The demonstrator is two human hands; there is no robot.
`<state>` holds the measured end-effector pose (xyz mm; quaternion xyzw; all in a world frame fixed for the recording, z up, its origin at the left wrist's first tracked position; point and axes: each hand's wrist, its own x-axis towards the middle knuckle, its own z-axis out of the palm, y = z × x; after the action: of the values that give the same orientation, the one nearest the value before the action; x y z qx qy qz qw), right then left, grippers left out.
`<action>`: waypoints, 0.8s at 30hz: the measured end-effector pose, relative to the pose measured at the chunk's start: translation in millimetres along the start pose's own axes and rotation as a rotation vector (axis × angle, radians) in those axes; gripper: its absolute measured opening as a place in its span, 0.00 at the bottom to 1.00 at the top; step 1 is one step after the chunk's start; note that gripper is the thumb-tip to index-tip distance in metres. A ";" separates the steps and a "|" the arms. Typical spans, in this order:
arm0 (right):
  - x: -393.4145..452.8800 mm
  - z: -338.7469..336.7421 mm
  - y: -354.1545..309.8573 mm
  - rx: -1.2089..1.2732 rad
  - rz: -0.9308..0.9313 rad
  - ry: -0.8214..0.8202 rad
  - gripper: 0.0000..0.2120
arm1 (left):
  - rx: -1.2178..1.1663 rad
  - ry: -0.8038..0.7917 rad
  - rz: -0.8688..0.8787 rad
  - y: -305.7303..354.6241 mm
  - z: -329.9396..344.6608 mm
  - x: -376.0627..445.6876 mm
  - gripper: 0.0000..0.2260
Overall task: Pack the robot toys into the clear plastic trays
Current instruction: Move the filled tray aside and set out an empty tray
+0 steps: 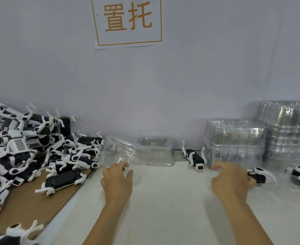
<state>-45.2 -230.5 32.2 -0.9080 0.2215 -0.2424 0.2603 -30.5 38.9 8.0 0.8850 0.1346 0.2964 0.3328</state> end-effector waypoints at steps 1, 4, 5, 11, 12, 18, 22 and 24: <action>4.0 -1.2 4.7 0.020 0.033 0.013 0.19 | -0.020 0.010 0.003 -0.8 -1.2 0.1 0.08; 11.7 -4.0 14.2 0.030 0.113 0.046 0.17 | -0.096 0.036 0.037 -0.2 -4.7 1.8 0.07; 12.8 -4.0 14.3 0.017 0.120 0.053 0.17 | -0.132 0.044 0.050 1.4 -5.9 2.6 0.07; -2.5 4.1 -14.9 0.257 -0.268 0.199 0.13 | -0.402 0.063 0.031 23.6 -14.0 3.6 0.06; -8.1 6.2 -23.4 0.398 -0.375 0.142 0.12 | -0.419 0.062 0.046 28.3 -14.7 2.7 0.06; -51.3 26.6 -62.2 0.869 -0.365 -0.361 0.09 | -0.493 -0.019 0.315 59.9 -15.7 -17.0 0.05; -47.6 21.7 -57.9 1.088 -0.128 -0.377 0.04 | -0.519 -0.192 0.410 71.4 -13.2 -26.0 0.09; -39.6 17.8 -49.3 1.146 -0.041 -0.434 0.06 | -0.547 -0.222 0.381 71.2 -13.0 -27.4 0.10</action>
<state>-52.8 -165.3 34.6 -0.6562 -0.0198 -0.1374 0.7417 -57.1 -19.2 51.4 0.7991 -0.1545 0.2803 0.5090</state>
